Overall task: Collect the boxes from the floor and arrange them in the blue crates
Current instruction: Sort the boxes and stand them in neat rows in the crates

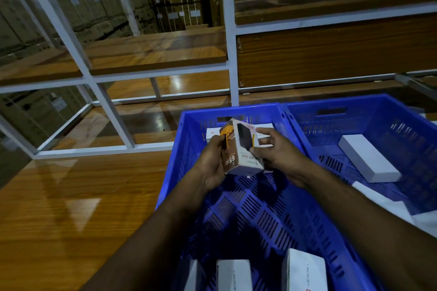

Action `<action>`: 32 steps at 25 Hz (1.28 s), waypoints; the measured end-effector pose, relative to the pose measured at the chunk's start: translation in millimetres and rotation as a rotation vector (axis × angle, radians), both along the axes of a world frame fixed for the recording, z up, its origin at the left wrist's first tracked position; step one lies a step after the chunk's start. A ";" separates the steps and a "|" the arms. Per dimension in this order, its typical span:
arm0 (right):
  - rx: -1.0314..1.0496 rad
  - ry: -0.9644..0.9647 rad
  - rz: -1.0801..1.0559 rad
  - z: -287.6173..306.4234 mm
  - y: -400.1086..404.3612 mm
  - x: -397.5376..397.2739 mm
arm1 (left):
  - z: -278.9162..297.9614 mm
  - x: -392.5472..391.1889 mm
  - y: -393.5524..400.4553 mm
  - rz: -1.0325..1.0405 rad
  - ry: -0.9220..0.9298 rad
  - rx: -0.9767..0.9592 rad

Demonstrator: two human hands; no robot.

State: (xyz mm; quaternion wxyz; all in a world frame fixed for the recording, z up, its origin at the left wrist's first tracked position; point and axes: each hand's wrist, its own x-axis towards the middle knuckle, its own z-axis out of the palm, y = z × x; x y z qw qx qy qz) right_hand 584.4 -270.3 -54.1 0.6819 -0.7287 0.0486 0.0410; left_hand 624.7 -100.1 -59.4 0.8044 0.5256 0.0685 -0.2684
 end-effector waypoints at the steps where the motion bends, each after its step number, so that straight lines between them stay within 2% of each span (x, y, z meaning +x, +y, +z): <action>1: -0.020 -0.025 -0.018 -0.5 0.5 0.5 | 0.0 1.5 0.1 0.007 -0.001 0.005; 7: -0.047 -0.083 -0.075 -2.9 1.2 2.8 | 6.3 -2.1 -2.1 -0.133 -0.074 0.033; 20: 0.044 -0.006 -0.144 4.8 4.0 -0.1 | 6.3 -5.3 -3.4 -0.116 -0.070 0.049; 22: 0.094 0.047 -0.174 6.8 3.8 -1.3 | 3.8 -4.2 -3.0 -0.093 -0.284 0.197; 24: 0.145 0.146 -0.179 7.6 1.3 -2.5 | -0.5 -2.3 1.6 -0.115 -0.606 0.388; 27: 0.246 0.299 -0.054 6.7 -2.8 -5.3 | -2.0 -5.2 6.8 -0.266 -0.958 0.675; 30: 0.298 0.309 -0.015 5.9 -4.1 -5.0 | 3.3 -14.3 5.5 -0.317 -1.060 0.839; 32: 0.340 0.240 -0.060 6.1 -3.7 -2.7 | 5.4 -14.9 5.7 -0.226 -1.002 0.862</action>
